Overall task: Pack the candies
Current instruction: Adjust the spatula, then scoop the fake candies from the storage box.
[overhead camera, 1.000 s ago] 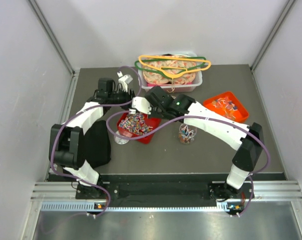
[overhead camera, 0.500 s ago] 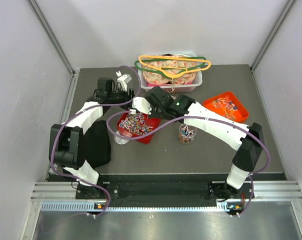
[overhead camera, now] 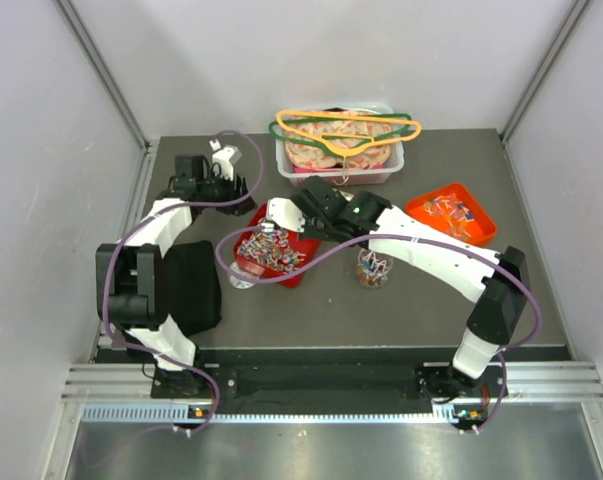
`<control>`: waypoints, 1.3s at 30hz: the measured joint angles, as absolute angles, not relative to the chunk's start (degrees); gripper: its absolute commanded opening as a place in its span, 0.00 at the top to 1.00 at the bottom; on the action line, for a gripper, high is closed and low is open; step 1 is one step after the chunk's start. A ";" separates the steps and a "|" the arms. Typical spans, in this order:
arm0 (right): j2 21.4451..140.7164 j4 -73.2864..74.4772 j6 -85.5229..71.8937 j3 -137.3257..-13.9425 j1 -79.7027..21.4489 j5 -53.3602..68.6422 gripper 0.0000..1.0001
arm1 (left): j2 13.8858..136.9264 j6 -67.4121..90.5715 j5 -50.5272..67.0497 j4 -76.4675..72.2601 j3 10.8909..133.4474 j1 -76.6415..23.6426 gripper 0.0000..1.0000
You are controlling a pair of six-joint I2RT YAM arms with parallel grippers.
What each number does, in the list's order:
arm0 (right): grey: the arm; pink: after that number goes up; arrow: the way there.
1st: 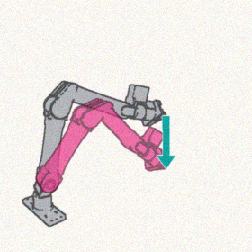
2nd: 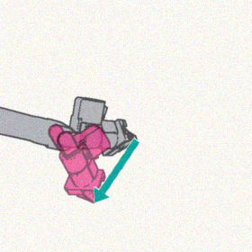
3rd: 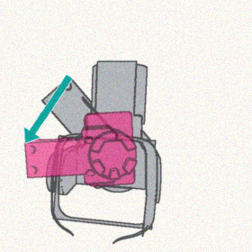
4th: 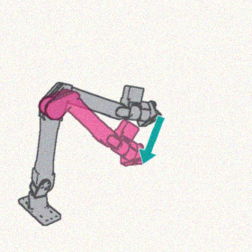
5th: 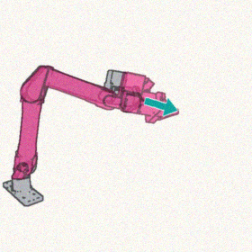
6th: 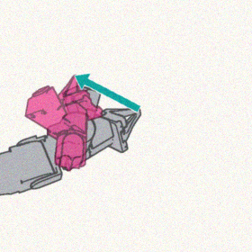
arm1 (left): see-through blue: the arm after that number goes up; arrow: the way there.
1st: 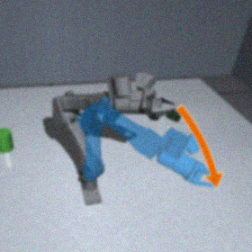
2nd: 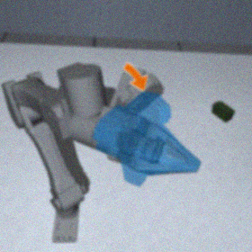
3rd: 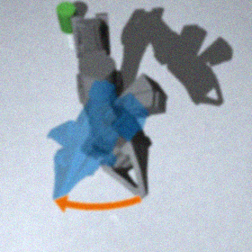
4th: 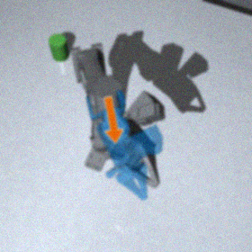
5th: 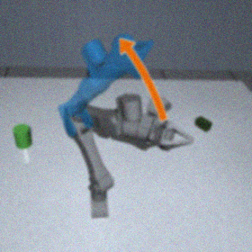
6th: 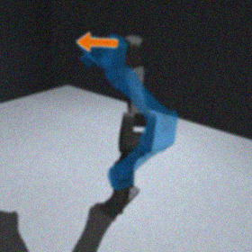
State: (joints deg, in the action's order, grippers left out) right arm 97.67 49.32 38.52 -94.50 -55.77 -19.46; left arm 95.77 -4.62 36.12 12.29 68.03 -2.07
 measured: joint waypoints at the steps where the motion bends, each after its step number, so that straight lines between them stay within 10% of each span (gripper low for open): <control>1: 97.67 49.34 38.52 -94.50 -55.77 -19.46 1.00 | 96.09 -5.48 35.68 12.49 67.35 -2.31 0.50; 39: 113.95 49.50 48.60 -98.54 -57.65 -25.23 1.00 | 97.80 -10.74 21.76 12.05 61.39 -8.01 0.91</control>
